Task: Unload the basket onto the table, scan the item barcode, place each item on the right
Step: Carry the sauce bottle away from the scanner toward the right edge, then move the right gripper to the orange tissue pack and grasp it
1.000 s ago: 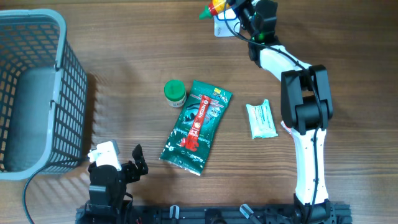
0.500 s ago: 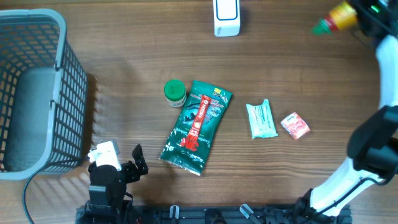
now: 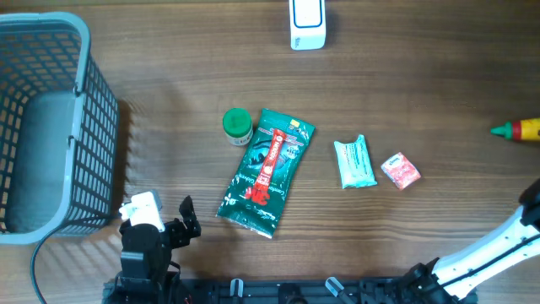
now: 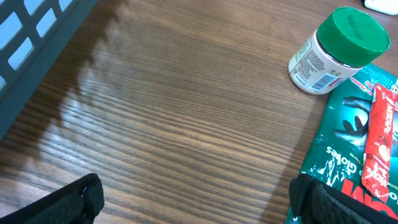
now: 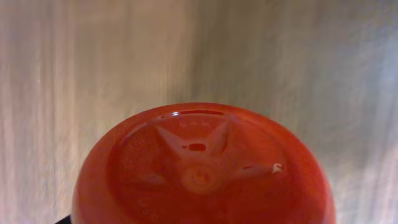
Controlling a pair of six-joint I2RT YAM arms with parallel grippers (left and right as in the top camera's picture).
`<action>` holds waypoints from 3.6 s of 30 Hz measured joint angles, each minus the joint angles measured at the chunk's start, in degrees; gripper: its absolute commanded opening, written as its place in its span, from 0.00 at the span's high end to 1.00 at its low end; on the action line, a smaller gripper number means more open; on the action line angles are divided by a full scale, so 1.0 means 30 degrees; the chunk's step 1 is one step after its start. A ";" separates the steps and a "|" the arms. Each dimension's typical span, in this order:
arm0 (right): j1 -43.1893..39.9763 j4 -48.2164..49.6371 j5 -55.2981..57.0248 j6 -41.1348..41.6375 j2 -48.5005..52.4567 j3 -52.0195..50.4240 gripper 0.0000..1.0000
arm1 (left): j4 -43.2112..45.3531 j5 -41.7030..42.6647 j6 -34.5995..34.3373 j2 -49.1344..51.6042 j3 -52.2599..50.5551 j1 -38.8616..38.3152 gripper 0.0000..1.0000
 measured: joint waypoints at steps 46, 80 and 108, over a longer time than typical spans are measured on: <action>1.2976 -1.3566 -0.1224 0.3155 -1.4746 -1.1766 0.14 | 0.0000 0.0000 0.0000 0.0007 0.0000 0.0000 0.00; 1.2881 -0.3599 -0.1188 0.3934 -1.2553 -1.6130 0.96 | 0.0007 0.0000 0.0007 0.0007 0.0000 0.0000 0.00; 2.0065 -1.1825 -1.0826 0.6295 -1.7420 -1.1737 0.96 | 0.0007 0.0000 0.0000 0.0007 0.0000 0.0000 0.00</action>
